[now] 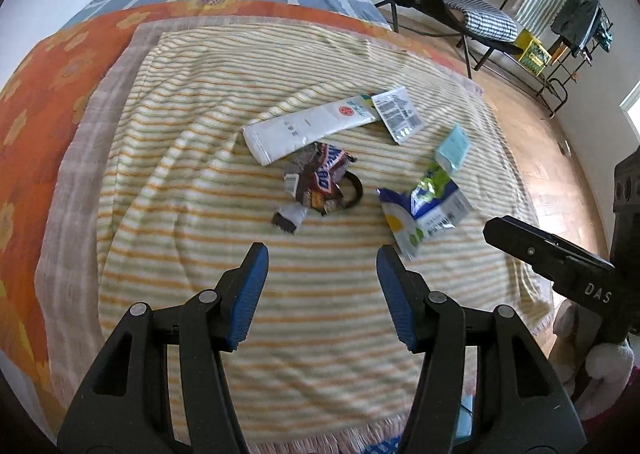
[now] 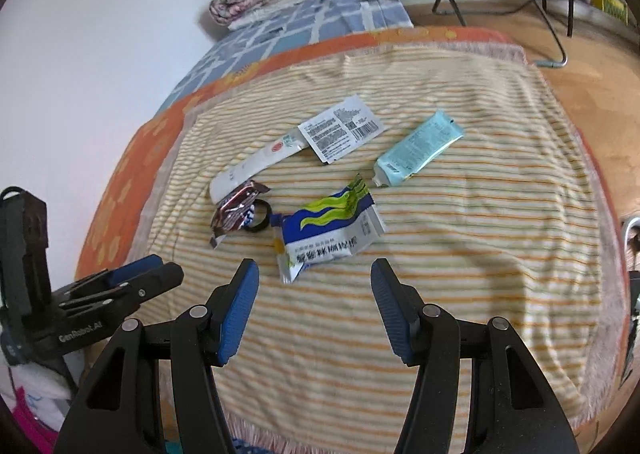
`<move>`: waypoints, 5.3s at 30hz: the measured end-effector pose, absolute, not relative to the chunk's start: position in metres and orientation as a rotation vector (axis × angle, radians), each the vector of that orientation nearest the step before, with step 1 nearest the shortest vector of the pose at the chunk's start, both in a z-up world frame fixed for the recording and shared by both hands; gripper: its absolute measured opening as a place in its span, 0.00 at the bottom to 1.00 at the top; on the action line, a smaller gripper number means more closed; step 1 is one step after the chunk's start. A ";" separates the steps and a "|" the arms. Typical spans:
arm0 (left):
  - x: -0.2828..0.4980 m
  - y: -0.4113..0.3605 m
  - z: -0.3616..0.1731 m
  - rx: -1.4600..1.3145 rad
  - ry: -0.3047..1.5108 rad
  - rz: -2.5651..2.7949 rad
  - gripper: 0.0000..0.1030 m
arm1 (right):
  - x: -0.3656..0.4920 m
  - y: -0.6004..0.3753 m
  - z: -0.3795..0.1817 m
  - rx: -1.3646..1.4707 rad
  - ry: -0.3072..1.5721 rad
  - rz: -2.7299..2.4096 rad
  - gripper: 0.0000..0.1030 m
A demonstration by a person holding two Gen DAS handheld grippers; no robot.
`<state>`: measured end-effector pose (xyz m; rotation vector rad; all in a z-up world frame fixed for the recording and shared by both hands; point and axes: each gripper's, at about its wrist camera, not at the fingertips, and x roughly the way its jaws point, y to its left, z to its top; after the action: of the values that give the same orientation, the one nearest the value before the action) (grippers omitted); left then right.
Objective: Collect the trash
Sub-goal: 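Move both grippers to the wrappers and grasp the chocolate wrapper with the left gripper, then lift the chocolate wrapper with the left gripper while the right gripper grasps the snack packet, then carry the chocolate wrapper and snack packet over the blue basket, then open both grippers to drop the wrapper and packet into the basket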
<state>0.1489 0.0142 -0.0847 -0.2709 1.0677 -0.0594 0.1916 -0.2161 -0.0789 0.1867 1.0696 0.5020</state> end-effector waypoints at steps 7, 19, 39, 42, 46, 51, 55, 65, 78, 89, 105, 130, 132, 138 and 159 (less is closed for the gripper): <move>0.173 0.022 -0.098 -0.289 1.073 -0.053 0.56 | 0.224 -0.219 -0.107 0.251 1.134 0.460 0.56; 0.194 0.020 -0.110 -0.276 1.071 -0.053 0.53 | 0.245 -0.229 -0.127 0.405 1.167 0.484 0.56; 0.202 0.015 -0.120 -0.249 1.087 -0.073 0.14 | 0.252 -0.218 -0.136 0.401 1.187 0.476 0.10; 0.201 0.015 -0.120 -0.247 1.082 -0.066 0.13 | 0.251 -0.216 -0.130 0.384 1.167 0.479 0.06; 0.198 0.017 -0.116 -0.249 1.072 -0.061 0.11 | 0.249 -0.210 -0.121 0.346 1.135 0.483 0.02; 0.193 0.020 -0.108 -0.252 1.054 -0.060 0.10 | 0.247 -0.205 -0.107 0.287 1.091 0.487 0.02; 0.186 0.019 -0.096 -0.239 1.031 -0.066 0.10 | 0.243 -0.204 -0.093 0.262 1.054 0.489 0.02; 0.154 0.010 -0.068 -0.168 0.988 -0.075 0.10 | 0.222 -0.204 -0.059 0.185 0.982 0.508 0.02; 0.077 0.000 -0.030 -0.159 0.925 -0.094 0.10 | 0.160 -0.212 -0.026 0.079 0.917 0.546 0.02; 0.012 -0.005 -0.035 -0.148 0.946 -0.109 0.10 | 0.100 -0.216 -0.028 0.065 0.909 0.592 0.02; -0.054 -0.010 -0.079 -0.176 1.037 -0.111 0.10 | 0.021 -0.228 -0.058 -0.011 0.939 0.619 0.02; -0.087 -0.039 -0.117 -0.128 1.146 -0.163 0.10 | -0.019 -0.232 -0.101 -0.034 1.033 0.634 0.02; -0.088 -0.040 -0.118 -0.126 1.149 -0.165 0.10 | -0.019 -0.232 -0.102 -0.034 1.036 0.633 0.02; -0.084 -0.043 -0.120 -0.120 1.160 -0.170 0.11 | -0.017 -0.232 -0.105 -0.022 1.056 0.629 0.02; -0.079 -0.045 -0.124 -0.113 1.165 -0.151 0.56 | -0.011 -0.233 -0.113 -0.005 1.097 0.579 0.42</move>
<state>-0.0794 -0.0454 -0.1235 -0.1132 1.1653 -0.1506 -0.0112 -0.2330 -0.1125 -0.0051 1.0969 0.5788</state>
